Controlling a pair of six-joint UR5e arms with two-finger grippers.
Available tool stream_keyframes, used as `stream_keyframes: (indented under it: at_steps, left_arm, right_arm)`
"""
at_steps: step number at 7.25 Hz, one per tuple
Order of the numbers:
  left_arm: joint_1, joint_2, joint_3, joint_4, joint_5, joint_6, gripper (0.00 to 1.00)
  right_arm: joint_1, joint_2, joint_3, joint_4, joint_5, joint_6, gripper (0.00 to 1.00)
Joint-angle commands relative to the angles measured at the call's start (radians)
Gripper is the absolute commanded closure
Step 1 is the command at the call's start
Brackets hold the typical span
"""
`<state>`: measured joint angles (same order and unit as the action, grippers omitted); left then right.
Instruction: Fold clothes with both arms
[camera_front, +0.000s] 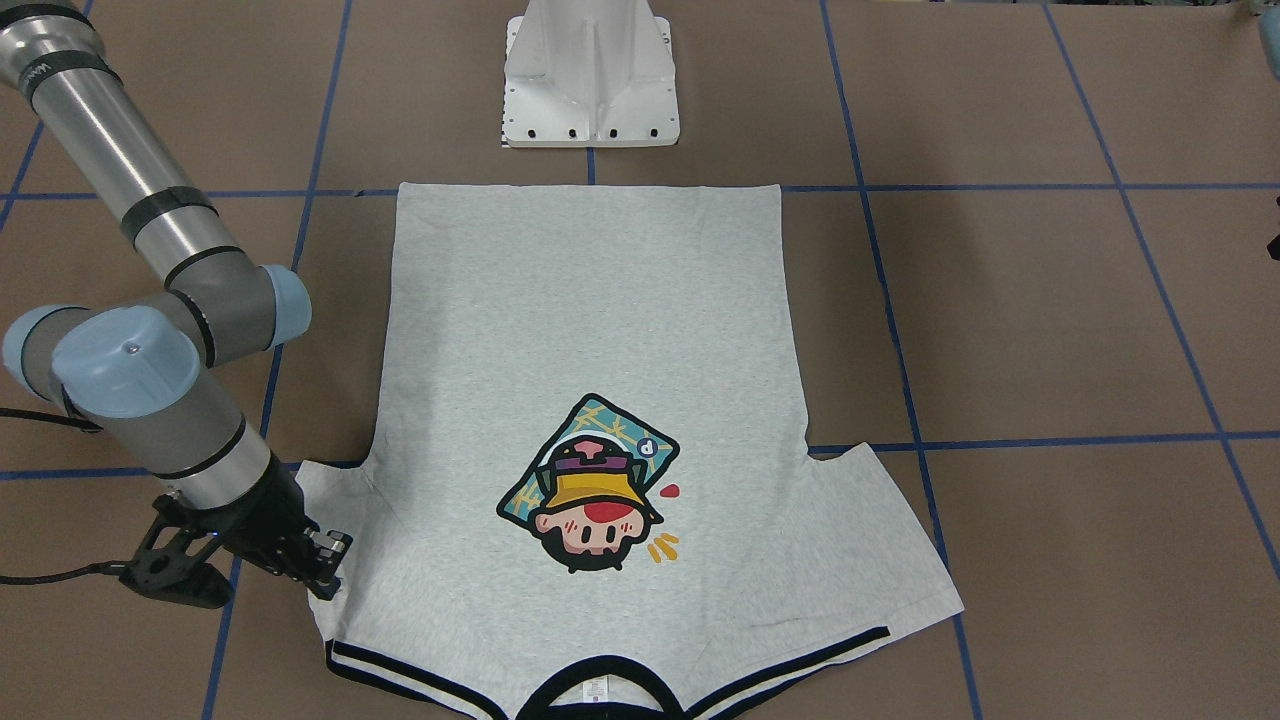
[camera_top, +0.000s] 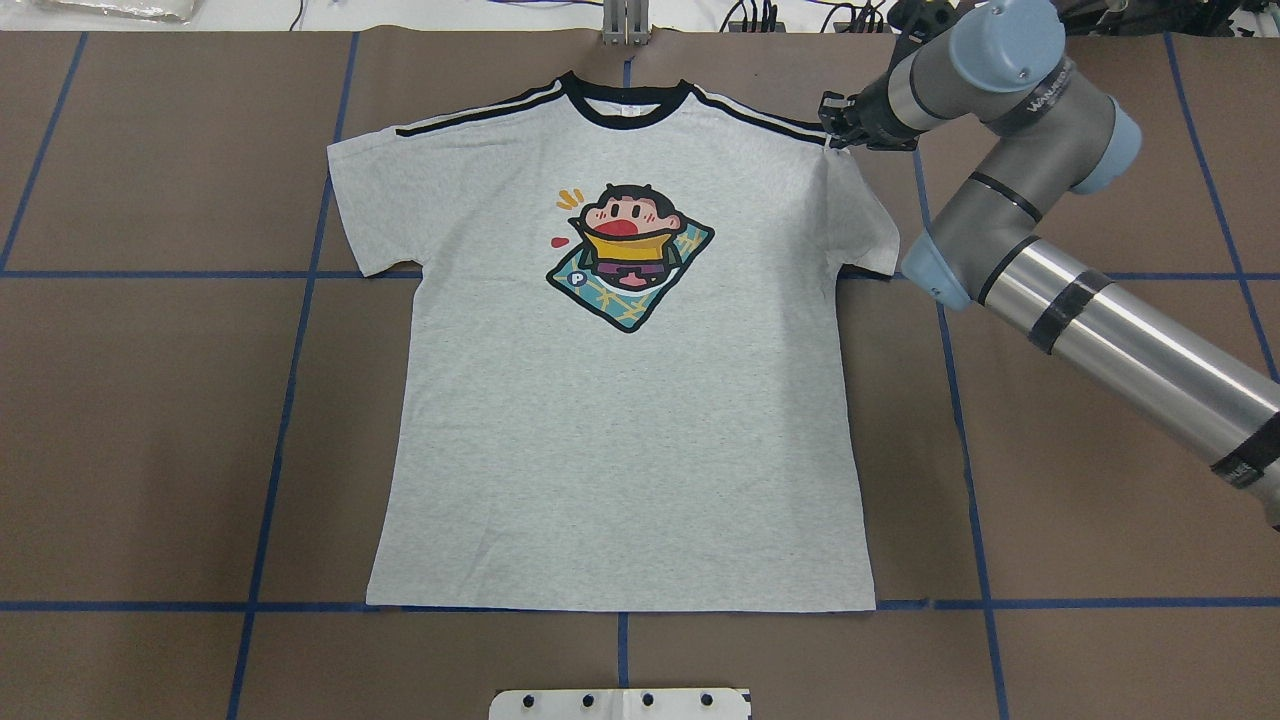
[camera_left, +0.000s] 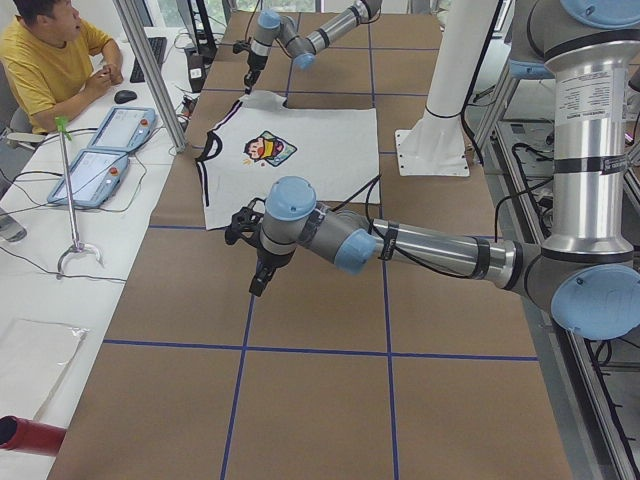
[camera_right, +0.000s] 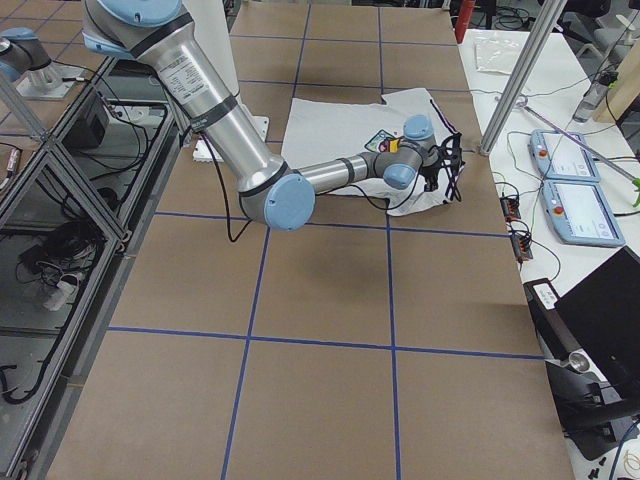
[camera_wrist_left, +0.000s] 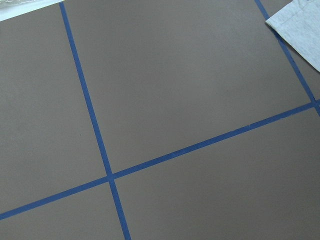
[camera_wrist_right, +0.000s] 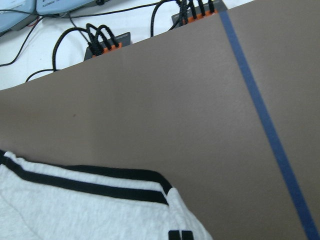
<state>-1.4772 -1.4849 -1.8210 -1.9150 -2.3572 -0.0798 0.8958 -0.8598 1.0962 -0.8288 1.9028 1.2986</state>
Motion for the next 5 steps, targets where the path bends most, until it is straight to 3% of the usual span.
stream_keyframes:
  at_steps: [1, 3, 5]
  left_arm:
    - [0.0, 0.0, 0.0, 0.002, -0.011, 0.0, 0.0]
    - [0.0, 0.002, -0.014, 0.005, -0.011, 0.0, 0.0]
    - [0.0, 0.0, -0.015, 0.005, -0.013, 0.0, 0.0]
  right_arm:
    - [-0.087, 0.149, -0.124, -0.024, -0.129, 0.039, 1.0]
    - [-0.113, 0.278, -0.303, -0.023, -0.218, 0.062, 1.0]
    - [-0.123, 0.303, -0.361, -0.023, -0.261, 0.062, 1.0]
